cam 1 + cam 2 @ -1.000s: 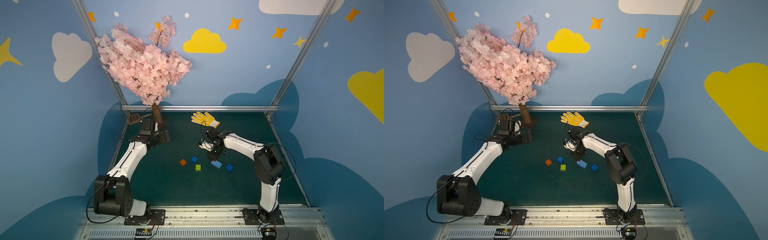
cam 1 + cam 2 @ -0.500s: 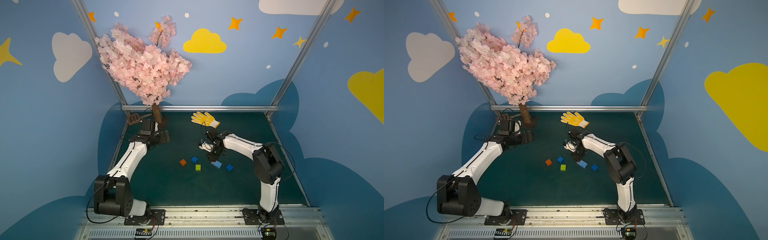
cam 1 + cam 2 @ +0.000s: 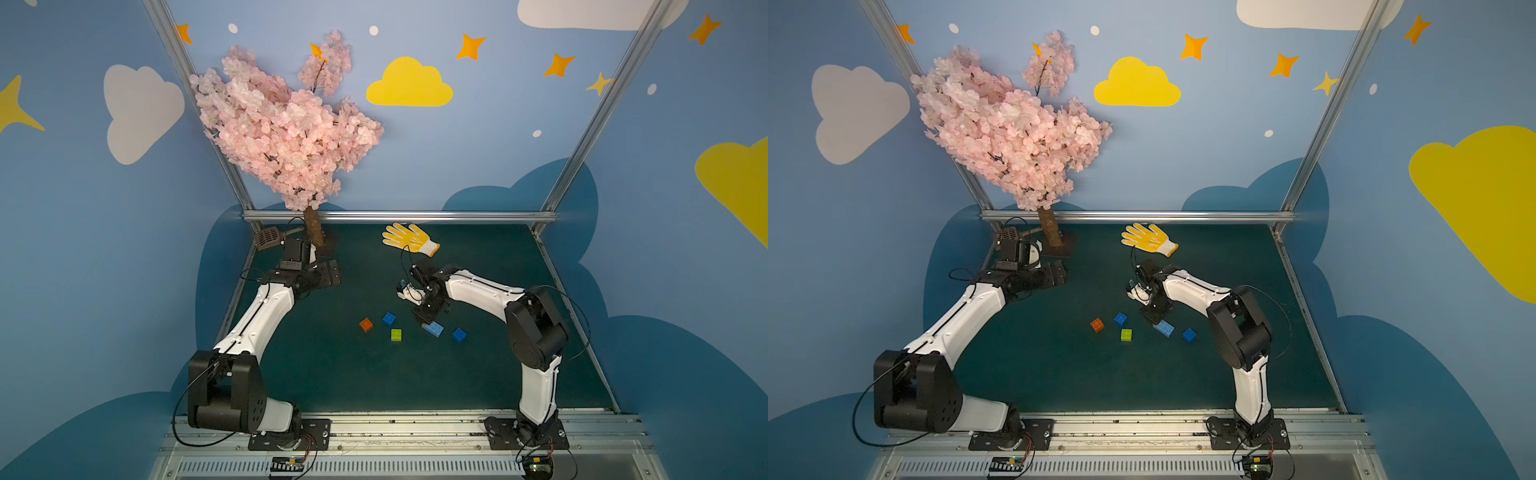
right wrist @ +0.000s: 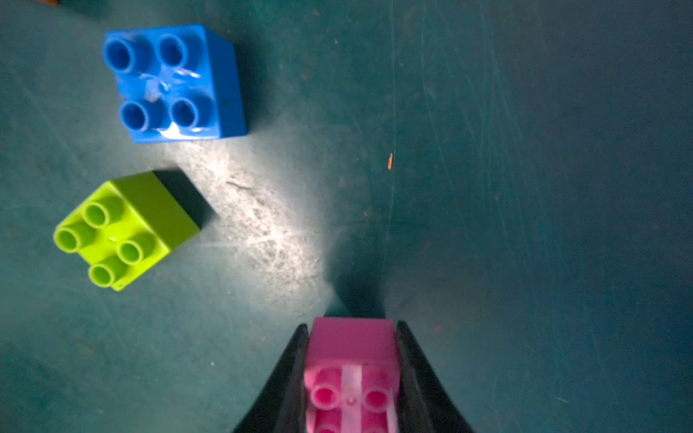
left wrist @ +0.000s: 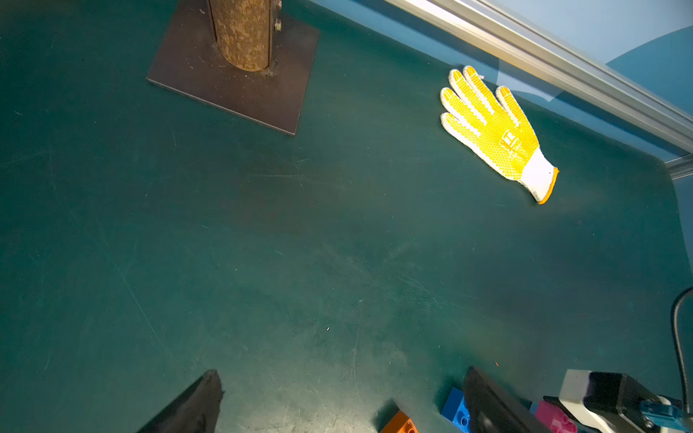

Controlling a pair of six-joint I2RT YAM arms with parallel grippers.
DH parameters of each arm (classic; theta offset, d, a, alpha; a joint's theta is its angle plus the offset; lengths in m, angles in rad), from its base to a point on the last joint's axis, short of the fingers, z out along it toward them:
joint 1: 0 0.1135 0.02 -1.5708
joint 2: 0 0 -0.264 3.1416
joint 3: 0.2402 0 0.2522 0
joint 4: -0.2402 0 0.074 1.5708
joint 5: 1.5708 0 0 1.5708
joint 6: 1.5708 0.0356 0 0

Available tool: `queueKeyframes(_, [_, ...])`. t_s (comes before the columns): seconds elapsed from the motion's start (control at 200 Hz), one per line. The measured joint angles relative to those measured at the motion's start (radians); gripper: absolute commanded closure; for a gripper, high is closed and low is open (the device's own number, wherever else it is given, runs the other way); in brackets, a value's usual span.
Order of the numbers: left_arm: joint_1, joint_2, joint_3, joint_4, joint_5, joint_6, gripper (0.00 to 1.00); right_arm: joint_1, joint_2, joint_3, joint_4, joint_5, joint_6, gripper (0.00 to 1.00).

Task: Assemble the letter y with lego
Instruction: Assemble the lego brick with the lego brick.

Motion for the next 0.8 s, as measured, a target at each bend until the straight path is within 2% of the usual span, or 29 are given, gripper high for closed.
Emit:
queueKeyframes(0.576, [0.000,0.000,0.000,-0.003,-0.007,0.000,0.00,0.003,-0.003,0.003,0.002,0.003,-0.018,1.00])
queueKeyframes(0.801, [0.003,0.000,0.000,-0.005,-0.008,0.000,0.00,0.008,0.010,0.093,-0.012,-0.019,-0.073,1.00])
